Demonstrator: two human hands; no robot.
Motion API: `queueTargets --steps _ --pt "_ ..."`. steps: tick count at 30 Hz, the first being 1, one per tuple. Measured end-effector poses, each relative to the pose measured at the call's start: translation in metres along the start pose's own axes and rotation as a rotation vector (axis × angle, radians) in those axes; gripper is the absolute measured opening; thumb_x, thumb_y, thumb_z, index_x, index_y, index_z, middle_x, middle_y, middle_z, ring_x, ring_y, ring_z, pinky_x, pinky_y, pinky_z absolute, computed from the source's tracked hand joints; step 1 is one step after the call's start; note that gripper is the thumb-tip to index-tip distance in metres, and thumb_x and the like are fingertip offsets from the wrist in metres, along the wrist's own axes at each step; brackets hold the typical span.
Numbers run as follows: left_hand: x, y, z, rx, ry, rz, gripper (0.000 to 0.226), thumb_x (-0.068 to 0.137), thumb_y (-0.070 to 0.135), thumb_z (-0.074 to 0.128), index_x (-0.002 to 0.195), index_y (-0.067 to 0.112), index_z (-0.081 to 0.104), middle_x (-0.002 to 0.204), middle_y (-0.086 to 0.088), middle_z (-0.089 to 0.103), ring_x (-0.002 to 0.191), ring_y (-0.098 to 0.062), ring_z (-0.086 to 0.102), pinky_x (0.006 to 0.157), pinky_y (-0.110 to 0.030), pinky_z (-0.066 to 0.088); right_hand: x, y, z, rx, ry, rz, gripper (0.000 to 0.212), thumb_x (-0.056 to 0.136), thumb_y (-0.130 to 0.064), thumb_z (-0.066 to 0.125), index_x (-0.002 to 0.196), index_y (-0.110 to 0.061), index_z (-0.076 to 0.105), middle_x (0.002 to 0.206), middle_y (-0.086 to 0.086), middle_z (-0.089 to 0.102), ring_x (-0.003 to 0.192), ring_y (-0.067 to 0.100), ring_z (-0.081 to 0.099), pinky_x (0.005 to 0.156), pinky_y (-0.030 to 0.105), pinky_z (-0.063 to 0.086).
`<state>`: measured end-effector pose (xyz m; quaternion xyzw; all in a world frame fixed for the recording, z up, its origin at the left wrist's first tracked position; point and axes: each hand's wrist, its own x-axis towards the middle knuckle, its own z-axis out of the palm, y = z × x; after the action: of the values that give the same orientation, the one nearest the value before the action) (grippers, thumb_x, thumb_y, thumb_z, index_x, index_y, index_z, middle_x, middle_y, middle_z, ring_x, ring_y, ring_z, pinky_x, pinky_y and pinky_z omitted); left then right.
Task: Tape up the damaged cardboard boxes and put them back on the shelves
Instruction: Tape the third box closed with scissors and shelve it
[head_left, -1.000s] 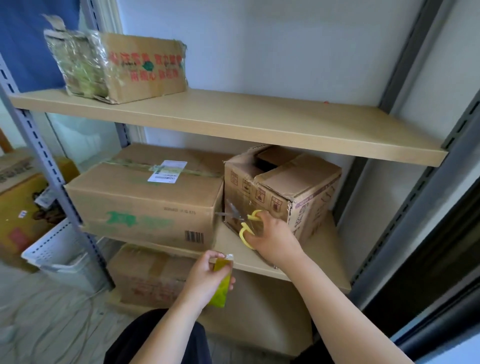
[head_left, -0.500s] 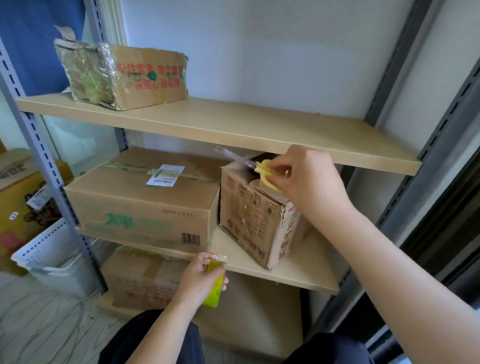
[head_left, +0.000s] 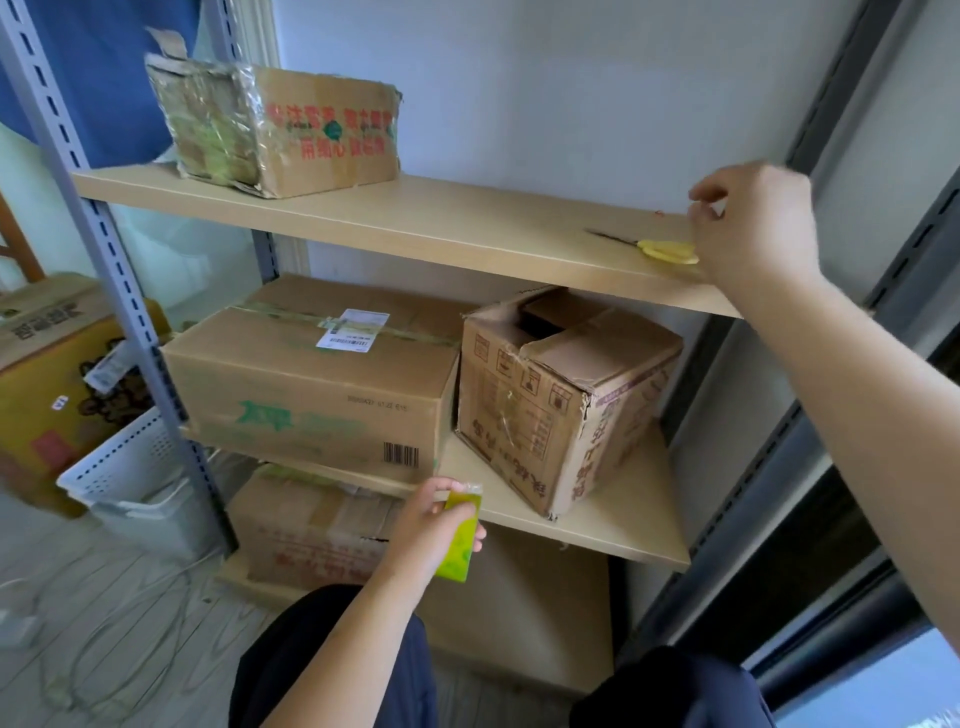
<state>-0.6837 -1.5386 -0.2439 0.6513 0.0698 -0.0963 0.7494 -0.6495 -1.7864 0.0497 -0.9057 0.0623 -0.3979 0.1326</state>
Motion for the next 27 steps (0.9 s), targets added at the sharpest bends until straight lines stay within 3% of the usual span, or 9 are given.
queueTargets --steps 2,5,7,9,15,19,21,23,27 --pt "-0.004 0.006 0.0 -0.028 -0.01 0.001 0.018 0.09 -0.004 0.061 0.105 0.006 0.056 0.074 -0.02 0.068 0.056 -0.026 0.066 0.054 -0.032 0.054 -0.039 -0.005 0.01 0.006 0.296 -0.247 0.022 0.096 -0.02 0.047 0.102 -0.019 0.069 0.098 0.001 0.066 0.078 0.02 0.059 0.061 0.026 0.04" --pt "-0.009 0.012 0.001 -0.05 -0.014 -0.005 0.018 0.091 -0.005 0.059 0.106 0.005 0.056 0.077 -0.021 0.067 0.052 -0.023 0.065 0.048 -0.026 0.052 -0.115 0.001 0.055 -0.131 0.084 -0.524 0.029 0.1 -0.037 0.045 0.107 -0.022 0.069 0.093 0.0 0.07 0.076 0.02 0.062 0.057 0.028 0.045" --pt "-0.01 0.014 0.003 -0.034 -0.011 -0.006 0.018 0.092 -0.005 0.058 0.107 0.004 0.056 0.076 -0.021 0.067 0.051 -0.022 0.065 0.048 -0.026 0.053 -0.146 0.019 0.093 -0.272 -0.257 -0.375 0.057 0.097 -0.056 0.044 0.141 -0.02 0.05 0.133 0.002 0.061 0.116 0.024 0.059 0.087 0.039 0.052" --pt "-0.009 0.014 0.004 -0.015 -0.013 -0.009 0.018 0.093 -0.003 0.058 0.109 0.005 0.056 0.071 -0.019 0.068 0.052 -0.022 0.065 0.049 -0.026 0.054 -0.158 0.036 0.12 -0.272 -0.46 -0.19 0.081 0.093 -0.064 0.044 0.157 -0.023 0.016 0.16 -0.004 0.028 0.147 0.022 0.026 0.111 0.045 0.038" --pt "-0.008 0.018 0.01 0.058 -0.028 -0.011 0.019 0.095 -0.001 0.057 0.112 0.007 0.057 0.076 -0.019 0.071 0.055 -0.02 0.068 0.05 -0.023 0.054 -0.169 0.053 0.146 0.006 -0.381 -0.106 0.056 0.102 -0.04 0.041 0.154 -0.027 0.027 0.16 -0.011 0.025 0.15 0.007 0.01 0.111 0.04 0.04" --pt "-0.008 0.024 0.016 0.066 -0.06 0.038 0.023 0.095 -0.004 0.054 0.113 0.009 0.056 0.093 -0.025 0.068 0.058 -0.018 0.068 0.052 -0.024 0.054 -0.166 0.063 0.132 0.02 -0.457 -0.127 0.059 0.101 -0.05 0.027 0.156 -0.031 0.015 0.162 -0.015 0.01 0.15 0.002 0.0 0.118 0.039 0.033" --pt "-0.009 0.02 0.018 0.125 -0.129 0.107 0.03 0.094 -0.006 0.055 0.115 0.016 0.055 0.091 -0.02 0.067 0.064 -0.018 0.066 0.059 -0.024 0.054 -0.176 0.058 0.121 0.03 -0.366 -0.182 0.064 0.101 -0.054 0.027 0.157 -0.024 0.014 0.164 -0.006 0.009 0.152 0.012 0.007 0.121 0.039 0.023" --pt "-0.01 0.013 0.02 0.286 -0.23 0.228 0.037 0.094 0.001 0.06 0.117 0.028 0.052 0.089 -0.007 0.069 0.072 -0.017 0.065 0.068 -0.022 0.053 -0.205 0.049 0.117 0.112 -0.253 -0.281 0.066 0.101 -0.052 0.041 0.154 -0.015 0.029 0.158 0.004 0.031 0.143 0.021 0.033 0.116 0.034 0.03" --pt "-0.015 -0.003 0.032 0.63 -0.387 0.349 0.045 0.092 0.024 0.059 0.127 0.046 0.04 0.108 0.017 0.064 0.095 -0.004 0.064 0.085 -0.032 0.054 -0.26 0.03 0.129 0.513 -0.586 -0.082 0.055 0.095 -0.044 0.06 0.145 -0.031 0.043 0.132 -0.014 0.05 0.119 -0.007 0.046 0.103 0.015 0.04"
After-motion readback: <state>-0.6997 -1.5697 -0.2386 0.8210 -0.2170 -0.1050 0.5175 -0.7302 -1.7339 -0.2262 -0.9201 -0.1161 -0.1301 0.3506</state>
